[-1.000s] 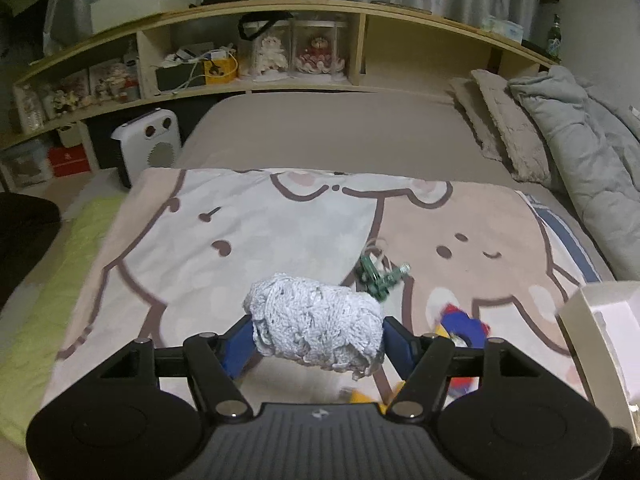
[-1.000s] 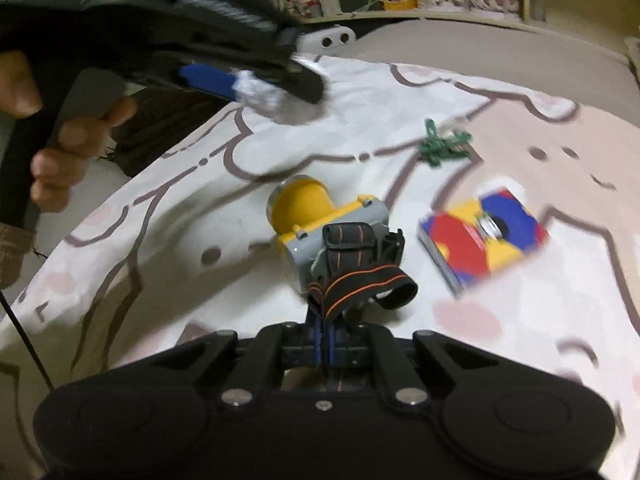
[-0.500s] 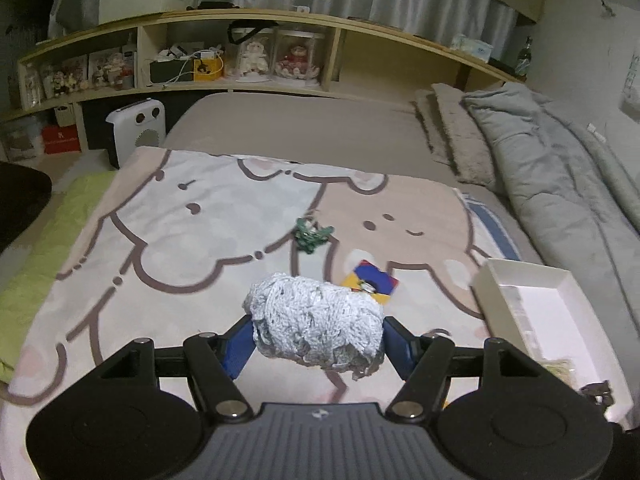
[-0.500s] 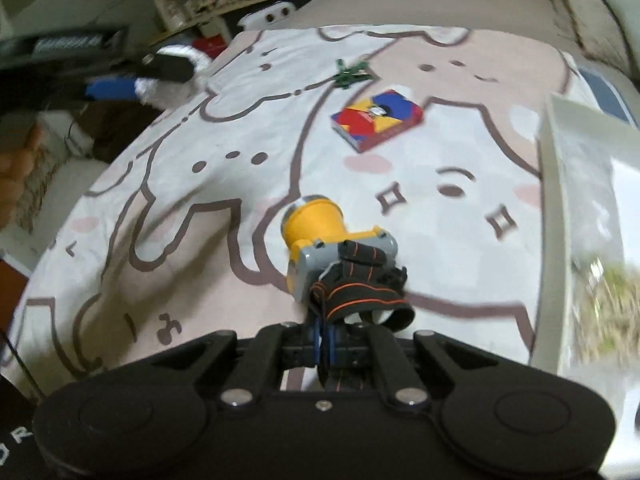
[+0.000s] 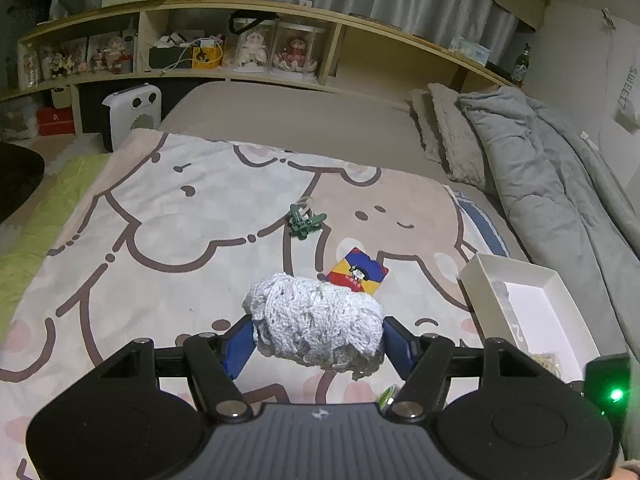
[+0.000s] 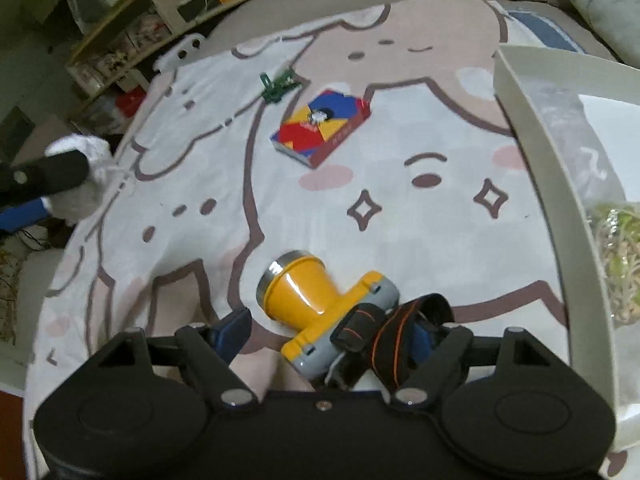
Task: Organize objects
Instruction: 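Lift the white ball with the left tool while the right tool holds the headlamp, then carry the ball with the left tool while the right tool carries the headlamp to the tray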
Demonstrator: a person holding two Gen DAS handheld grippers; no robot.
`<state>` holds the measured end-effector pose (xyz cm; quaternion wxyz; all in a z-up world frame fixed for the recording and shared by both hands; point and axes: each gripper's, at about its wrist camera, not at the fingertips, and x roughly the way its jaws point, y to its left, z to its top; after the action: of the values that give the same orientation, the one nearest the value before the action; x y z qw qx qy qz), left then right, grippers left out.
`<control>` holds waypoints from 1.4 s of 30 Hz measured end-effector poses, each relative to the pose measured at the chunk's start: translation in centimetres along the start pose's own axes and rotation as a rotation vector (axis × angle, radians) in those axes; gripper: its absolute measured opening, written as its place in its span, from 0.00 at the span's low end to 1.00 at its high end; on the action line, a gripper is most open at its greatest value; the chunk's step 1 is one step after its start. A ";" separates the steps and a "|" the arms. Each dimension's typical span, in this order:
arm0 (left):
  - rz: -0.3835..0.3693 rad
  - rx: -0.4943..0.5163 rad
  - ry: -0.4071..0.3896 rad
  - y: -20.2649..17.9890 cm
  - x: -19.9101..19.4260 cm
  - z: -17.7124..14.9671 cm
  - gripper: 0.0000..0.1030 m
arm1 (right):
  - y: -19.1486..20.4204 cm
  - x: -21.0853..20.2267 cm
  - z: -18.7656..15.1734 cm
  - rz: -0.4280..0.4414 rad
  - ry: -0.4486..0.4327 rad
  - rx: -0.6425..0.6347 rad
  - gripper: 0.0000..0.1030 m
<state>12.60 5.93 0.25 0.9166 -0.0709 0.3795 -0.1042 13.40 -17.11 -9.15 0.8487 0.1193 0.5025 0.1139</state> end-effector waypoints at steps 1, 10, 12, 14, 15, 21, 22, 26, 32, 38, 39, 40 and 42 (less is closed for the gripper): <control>-0.003 0.001 0.004 0.1 0.1 -0.1 0.66 | 0.2 0.2 -0.1 -0.019 -0.003 -0.016 0.79; -0.009 0.014 0.031 0.2 0.8 -0.4 0.66 | 1.1 1.1 -0.5 -0.128 -0.004 -0.135 0.59; -0.010 0.015 0.032 0.2 0.8 -0.4 0.66 | 1.2 1.0 -0.7 -0.124 -0.009 -0.145 0.57; -0.007 0.017 0.033 0.1 0.8 -0.5 0.66 | 1.3 0.8 -1.0 -0.124 -0.016 -0.168 0.56; -0.006 0.018 0.033 0.1 0.8 -0.5 0.66 | 1.4 0.7 -1.1 -0.122 -0.020 -0.178 0.56; 0.000 0.023 0.035 -0.1 1.0 -0.5 0.66 | 1.3 -0.1 -1.3 -0.097 -0.034 -0.171 0.56; 0.001 0.023 0.035 -0.1 1.0 -0.5 0.66 | 1.3 -0.3 -1.3 -0.089 -0.039 -0.169 0.56; 0.009 0.029 0.032 -0.3 1.1 -0.5 0.66 | 1.4 -1.6 -0.9 -0.062 -0.072 -0.162 0.56; 0.025 0.039 0.027 -0.6 1.1 -0.5 0.66 | 1.5 -4.2 0.7 -0.027 -0.148 -0.149 0.56; 0.035 0.045 0.011 -0.9 0.8 -0.3 0.66 | 1.5 -6.7 1.9 -0.017 -0.218 -0.175 0.56; 0.037 0.044 0.009 -0.9 0.8 -0.3 0.66 | 1.4 -7.0 2.1 -0.015 -0.227 -0.175 0.56; 0.040 0.045 0.007 -1.0 0.8 -0.3 0.66 | 1.4 -7.3 2.2 -0.013 -0.235 -0.171 0.56; 0.048 0.049 0.007 -1.1 0.8 -0.4 0.66 | 1.2 -7.8 2.4 -0.011 -0.255 -0.165 0.56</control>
<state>12.72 4.63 -0.32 0.9190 -0.0392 0.3814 -0.0919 11.78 -18.64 -1.17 0.9133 0.0599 0.3801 0.1338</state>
